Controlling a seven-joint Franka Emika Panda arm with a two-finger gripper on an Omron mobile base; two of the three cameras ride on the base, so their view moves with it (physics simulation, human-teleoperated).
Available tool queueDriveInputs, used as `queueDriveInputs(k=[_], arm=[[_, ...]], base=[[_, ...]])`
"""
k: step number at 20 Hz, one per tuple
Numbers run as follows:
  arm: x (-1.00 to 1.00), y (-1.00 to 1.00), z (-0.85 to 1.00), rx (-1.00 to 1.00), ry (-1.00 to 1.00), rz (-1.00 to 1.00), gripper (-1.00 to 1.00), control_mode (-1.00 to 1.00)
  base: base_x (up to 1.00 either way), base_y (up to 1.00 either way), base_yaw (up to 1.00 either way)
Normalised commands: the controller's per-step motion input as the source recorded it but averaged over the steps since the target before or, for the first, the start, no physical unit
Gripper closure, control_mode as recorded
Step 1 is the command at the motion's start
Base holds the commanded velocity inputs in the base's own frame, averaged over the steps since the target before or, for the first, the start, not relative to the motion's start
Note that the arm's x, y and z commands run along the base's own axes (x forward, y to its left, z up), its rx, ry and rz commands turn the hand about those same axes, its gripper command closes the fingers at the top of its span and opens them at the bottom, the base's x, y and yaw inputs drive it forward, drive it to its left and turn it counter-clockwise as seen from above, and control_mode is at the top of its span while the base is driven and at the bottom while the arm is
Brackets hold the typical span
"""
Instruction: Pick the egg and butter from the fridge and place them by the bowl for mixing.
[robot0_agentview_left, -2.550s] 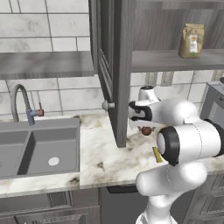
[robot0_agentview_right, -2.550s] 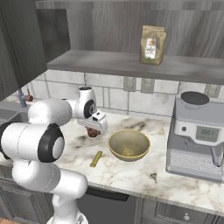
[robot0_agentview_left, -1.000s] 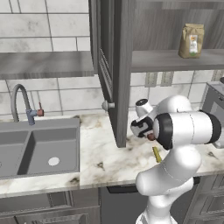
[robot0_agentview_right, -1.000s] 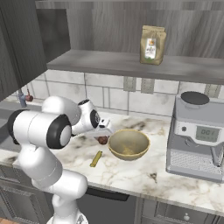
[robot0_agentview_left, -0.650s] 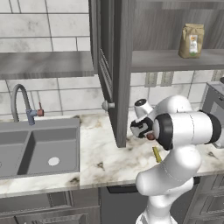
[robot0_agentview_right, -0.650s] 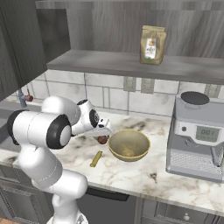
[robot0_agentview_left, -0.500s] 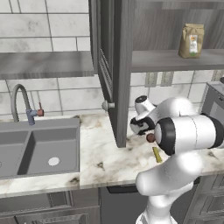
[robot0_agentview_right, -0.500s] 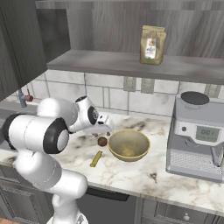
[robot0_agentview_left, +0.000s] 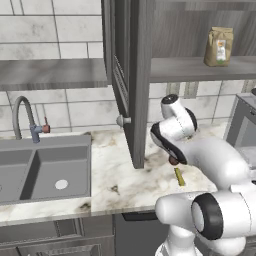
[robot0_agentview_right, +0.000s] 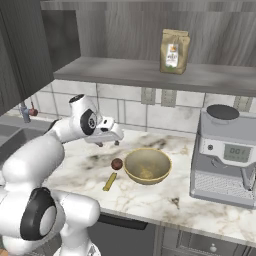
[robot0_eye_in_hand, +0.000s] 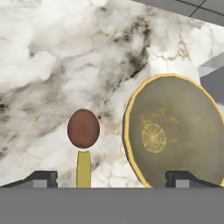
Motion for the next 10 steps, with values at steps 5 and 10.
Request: queueDriveInputs(k=[5, 10], arm=[[-1.00, 0.02, 0.27, 0.00, -0.06, -0.01, -1.00, -1.00], [-1.00, -0.17, -0.51, 0.00, -0.19, -0.01, -1.00, -1.00]], base=[[0.00, 0.00, 0.00], [0.00, 0.00, 0.00]])
